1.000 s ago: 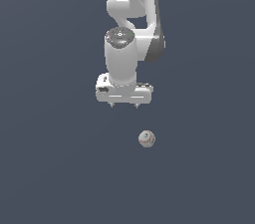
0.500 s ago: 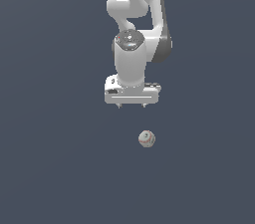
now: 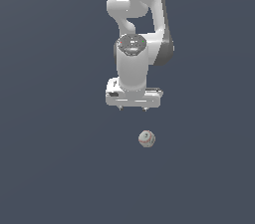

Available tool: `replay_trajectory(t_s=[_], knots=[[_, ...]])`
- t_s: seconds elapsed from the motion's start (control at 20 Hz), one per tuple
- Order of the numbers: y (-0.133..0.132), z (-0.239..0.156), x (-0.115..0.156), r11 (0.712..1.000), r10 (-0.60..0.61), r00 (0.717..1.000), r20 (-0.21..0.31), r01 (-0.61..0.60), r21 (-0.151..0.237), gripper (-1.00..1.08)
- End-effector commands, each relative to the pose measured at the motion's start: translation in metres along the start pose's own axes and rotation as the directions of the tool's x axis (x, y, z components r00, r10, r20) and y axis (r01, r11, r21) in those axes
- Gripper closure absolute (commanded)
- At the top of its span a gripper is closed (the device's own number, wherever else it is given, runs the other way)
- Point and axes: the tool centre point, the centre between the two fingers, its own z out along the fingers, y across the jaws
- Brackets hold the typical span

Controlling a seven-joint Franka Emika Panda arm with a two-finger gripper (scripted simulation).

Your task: Pick up the object and move it to a goal position.

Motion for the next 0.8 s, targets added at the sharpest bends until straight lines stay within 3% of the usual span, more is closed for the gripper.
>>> replay_trajectory(t_s=[0.0,0.35,0.75], knots=[[-0.003,0.003,0.005,0.999,0.034,0.999,0.0,-0.034,-0.001,-0.92],[-0.017,0.016,0.025,0.985,0.17,0.985,-0.002,-0.17,-0.007,-0.92],[-0.038,0.035,0.048,0.939,0.344,0.939,-0.01,-0.344,-0.016,-0.92]])
